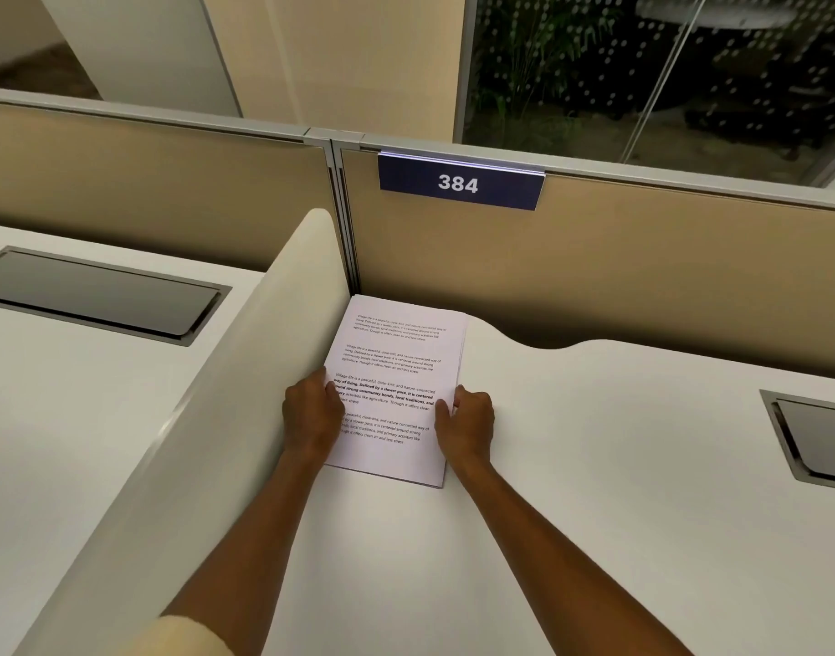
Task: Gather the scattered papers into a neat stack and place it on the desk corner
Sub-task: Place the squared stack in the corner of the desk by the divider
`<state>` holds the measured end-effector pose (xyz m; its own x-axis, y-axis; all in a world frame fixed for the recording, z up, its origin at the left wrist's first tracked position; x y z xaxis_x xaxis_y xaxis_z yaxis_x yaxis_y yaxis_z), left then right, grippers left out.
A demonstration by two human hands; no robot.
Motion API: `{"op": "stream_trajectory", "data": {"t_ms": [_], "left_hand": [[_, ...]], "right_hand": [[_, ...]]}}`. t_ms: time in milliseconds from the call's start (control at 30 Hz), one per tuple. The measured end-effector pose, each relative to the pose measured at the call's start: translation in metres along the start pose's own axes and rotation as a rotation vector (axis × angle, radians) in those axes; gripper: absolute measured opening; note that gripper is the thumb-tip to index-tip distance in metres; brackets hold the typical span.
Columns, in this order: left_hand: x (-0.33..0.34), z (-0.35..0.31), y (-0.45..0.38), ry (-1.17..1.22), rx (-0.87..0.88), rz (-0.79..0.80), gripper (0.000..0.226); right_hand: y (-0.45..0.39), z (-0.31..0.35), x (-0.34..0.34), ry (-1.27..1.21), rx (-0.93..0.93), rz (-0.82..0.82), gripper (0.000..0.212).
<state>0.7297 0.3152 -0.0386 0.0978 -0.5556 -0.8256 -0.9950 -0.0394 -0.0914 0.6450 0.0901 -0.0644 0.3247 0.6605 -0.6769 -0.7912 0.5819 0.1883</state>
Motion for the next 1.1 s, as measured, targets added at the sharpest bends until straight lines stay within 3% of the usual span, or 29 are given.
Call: {"op": "stream_trajectory", "data": {"t_ms": [67,233,400,567,700,1100], "left_hand": [[-0.001,0.000,0.002,0.037,0.006,-0.004,0.015],[-0.004,0.004,0.017,0.099,0.049,0.020,0.037],[-0.007,0.015,0.036,0.146,0.020,0.091,0.062],[-0.012,0.034,0.058,0.185,-0.041,0.221,0.105],[-0.017,0.043,0.069,0.189,-0.029,0.331,0.121],[-0.027,0.047,0.067,0.212,0.000,0.338,0.089]], "right_hand": [[0.003,-0.003,-0.001,-0.077,-0.019,0.025,0.049],[0.022,-0.020,0.000,-0.099,-0.138,0.195,0.111],[0.049,-0.029,-0.001,0.090,-0.238,0.269,0.133],[0.073,-0.028,-0.001,0.243,-0.305,0.289,0.130],[0.082,-0.024,-0.003,0.235,-0.299,0.234,0.121],[0.089,-0.016,-0.007,0.210,-0.282,0.170,0.087]]}}
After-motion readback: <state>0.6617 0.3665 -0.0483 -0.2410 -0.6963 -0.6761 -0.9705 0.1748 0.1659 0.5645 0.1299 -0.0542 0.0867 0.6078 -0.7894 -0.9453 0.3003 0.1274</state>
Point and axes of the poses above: each hand's wrist, its own y-axis away from the middle knuckle, its own x-axis out of the palm, z = x × y, the point moved 7 cm from there along -y, towards the middle knuckle, and after that the axes turned 1 degree about z, right-handed, at the moved point
